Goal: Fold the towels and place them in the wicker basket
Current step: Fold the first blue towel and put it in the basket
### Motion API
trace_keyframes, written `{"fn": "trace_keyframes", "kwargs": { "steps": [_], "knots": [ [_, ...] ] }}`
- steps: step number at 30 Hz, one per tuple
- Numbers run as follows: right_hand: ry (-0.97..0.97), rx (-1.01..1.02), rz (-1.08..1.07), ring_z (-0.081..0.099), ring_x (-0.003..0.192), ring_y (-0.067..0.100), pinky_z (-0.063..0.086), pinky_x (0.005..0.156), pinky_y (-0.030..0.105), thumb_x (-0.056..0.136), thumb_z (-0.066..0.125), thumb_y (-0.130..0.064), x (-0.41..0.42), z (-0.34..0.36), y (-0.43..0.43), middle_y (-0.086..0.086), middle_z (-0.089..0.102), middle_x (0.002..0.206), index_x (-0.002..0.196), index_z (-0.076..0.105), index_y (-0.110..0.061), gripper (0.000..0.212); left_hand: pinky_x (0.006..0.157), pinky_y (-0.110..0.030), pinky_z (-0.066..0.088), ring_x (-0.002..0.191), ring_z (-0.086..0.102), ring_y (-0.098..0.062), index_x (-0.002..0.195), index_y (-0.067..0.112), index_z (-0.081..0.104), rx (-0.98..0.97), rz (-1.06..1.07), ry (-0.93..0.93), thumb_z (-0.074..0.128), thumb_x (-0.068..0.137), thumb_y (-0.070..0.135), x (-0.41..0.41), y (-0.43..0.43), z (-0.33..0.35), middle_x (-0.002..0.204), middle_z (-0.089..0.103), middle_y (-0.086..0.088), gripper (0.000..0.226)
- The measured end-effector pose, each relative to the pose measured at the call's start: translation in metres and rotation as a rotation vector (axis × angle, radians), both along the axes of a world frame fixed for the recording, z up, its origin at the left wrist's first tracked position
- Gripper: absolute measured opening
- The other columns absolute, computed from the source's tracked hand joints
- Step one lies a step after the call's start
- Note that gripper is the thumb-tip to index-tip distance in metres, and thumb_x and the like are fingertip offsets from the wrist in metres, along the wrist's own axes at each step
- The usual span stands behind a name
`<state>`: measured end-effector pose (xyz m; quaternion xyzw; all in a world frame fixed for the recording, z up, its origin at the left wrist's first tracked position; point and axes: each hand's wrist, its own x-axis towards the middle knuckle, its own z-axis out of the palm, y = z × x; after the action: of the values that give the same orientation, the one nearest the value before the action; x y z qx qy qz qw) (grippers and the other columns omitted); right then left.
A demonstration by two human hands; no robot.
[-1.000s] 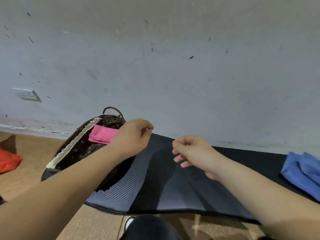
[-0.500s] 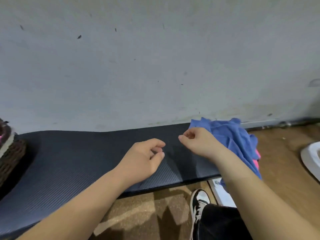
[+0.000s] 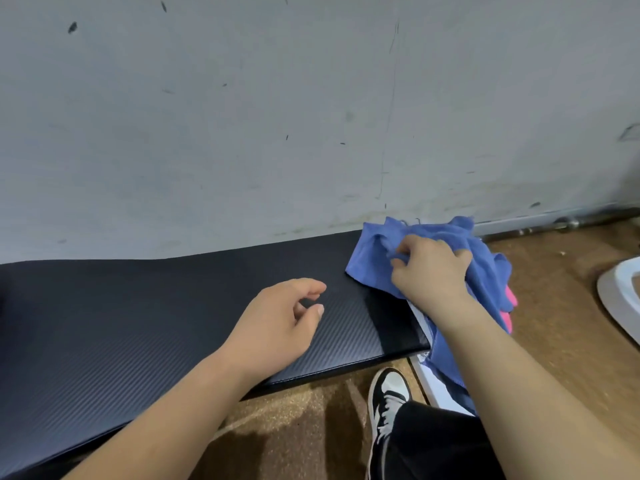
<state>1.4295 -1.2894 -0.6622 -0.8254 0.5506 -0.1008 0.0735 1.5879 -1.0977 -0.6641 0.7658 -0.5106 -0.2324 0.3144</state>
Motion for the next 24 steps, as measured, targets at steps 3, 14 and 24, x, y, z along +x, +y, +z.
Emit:
{"fn": "trace_keyframes", "kwargs": {
  "steps": [3, 14, 24],
  "knots": [
    [-0.191, -0.049, 0.182, 0.059, 0.069, 0.027, 0.039, 0.066, 0.038, 0.092, 0.057, -0.017, 0.01, 0.02, 0.017, 0.001, 0.063, 0.069, 0.083, 0.056, -0.02, 0.009, 0.079, -0.007, 0.044, 0.095, 0.058, 0.01, 0.139, 0.034, 0.058, -0.036, 0.009, -0.01, 0.06, 0.101, 0.029, 0.002, 0.005, 0.004, 0.096, 0.06, 0.029, 0.039],
    [-0.77, 0.798, 0.719, 0.06, 0.076, 0.018, 0.048, 0.07, 0.03, 0.096, 0.065, -0.003, 0.032, 0.079, 0.096, 0.02, 0.066, 0.081, 0.091, 0.063, -0.006, 0.006, 0.093, -0.03, 0.054, 0.113, 0.065, -0.007, 0.112, 0.023, 0.073, -0.284, -0.061, 0.109, 0.069, 0.084, 0.002, 0.029, 0.008, 0.006, 0.114, 0.07, 0.012, 0.036],
    [-0.668, 0.56, 0.54, 0.061, 0.078, 0.037, 0.05, 0.067, 0.045, 0.097, 0.066, -0.023, 0.048, 0.066, 0.079, 0.014, 0.071, 0.085, 0.094, 0.063, -0.018, 0.007, 0.049, -0.016, 0.036, 0.053, 0.041, -0.002, 0.074, 0.012, 0.051, -0.215, 0.27, 0.111, 0.06, 0.075, -0.003, 0.076, 0.035, 0.029, 0.06, 0.052, 0.007, 0.017]
  ]
}}
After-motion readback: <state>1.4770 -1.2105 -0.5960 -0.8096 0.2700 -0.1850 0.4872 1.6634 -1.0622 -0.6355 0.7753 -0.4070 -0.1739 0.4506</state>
